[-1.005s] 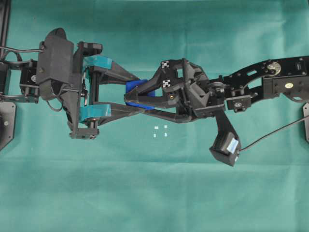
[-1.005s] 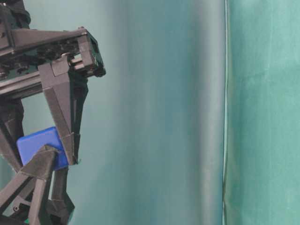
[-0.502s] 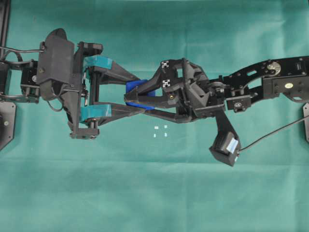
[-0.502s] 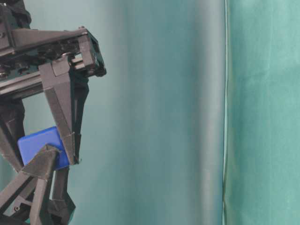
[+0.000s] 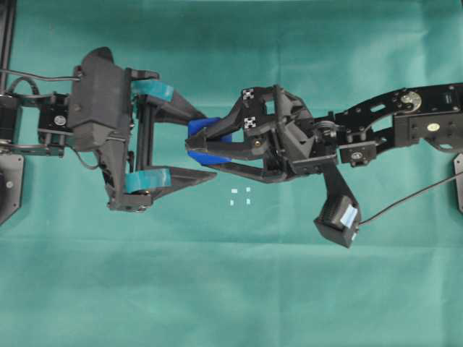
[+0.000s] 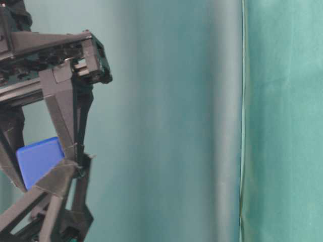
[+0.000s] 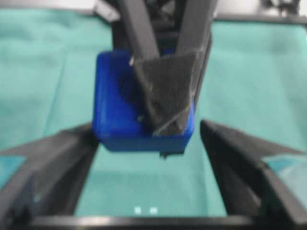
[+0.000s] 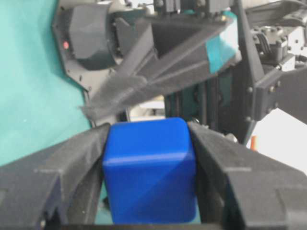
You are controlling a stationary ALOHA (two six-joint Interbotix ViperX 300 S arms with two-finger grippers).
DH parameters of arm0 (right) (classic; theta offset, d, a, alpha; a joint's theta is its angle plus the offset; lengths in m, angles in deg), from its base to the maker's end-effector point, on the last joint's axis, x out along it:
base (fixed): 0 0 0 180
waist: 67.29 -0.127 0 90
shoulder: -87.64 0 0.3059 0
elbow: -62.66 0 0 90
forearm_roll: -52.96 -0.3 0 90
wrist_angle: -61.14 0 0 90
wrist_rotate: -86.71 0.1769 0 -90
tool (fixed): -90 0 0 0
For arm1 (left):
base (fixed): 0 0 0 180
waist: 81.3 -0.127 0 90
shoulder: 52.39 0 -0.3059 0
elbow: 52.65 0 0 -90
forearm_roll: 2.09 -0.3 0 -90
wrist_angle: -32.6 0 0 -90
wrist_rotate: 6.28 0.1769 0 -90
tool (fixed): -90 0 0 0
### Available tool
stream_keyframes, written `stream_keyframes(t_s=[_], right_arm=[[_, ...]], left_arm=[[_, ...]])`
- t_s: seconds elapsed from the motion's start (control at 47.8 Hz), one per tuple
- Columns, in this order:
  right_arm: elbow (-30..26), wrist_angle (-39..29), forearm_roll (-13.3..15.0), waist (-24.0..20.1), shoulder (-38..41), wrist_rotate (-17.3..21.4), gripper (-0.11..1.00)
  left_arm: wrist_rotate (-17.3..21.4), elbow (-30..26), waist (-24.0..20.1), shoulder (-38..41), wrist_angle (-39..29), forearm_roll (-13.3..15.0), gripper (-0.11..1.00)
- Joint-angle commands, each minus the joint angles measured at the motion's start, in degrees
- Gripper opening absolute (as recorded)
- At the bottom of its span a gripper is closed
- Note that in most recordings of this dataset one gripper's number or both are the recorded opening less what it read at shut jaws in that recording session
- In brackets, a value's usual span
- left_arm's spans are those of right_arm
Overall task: Handover the blue block to the right arm after grasping it with the left arm, then place it in the designated position.
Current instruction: 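Open the left gripper and pull the cube away with the right gripper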
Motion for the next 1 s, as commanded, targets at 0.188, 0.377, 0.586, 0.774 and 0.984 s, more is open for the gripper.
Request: stream_keyframes(t_s=[0.188,0.377,0.586,0.774,0.984], right_arm=[[-1.67,0.44,-0.18,0.09,-1.05,0.18,0.53],[-1.41,0.09,-0.18,0.09,-1.23,0.26,0.53],[1.49,0.09,-0.18,0.09,-3.96,0.44,0.53],[5.80,0.09,-0.44,0.09,-8.09,0.70,0.53],[9.14,0.00,-0.62,0.09,-11.95,0.79,0.53]], left_arm=[[0.00,-0.88,0.00,-0.62,0.26,0.00,1.00],[-0.09,-0.97,0.00,-0.70,0.26,0.09,1.00],[-0.18,-0.44,0.00,-1.67,0.09,0.09,1.00],[-0.18,0.35,0.00,-2.72,0.00,0.00,1.00],[-0.18,0.62,-0.09,-3.08,0.09,0.00,1.00]])
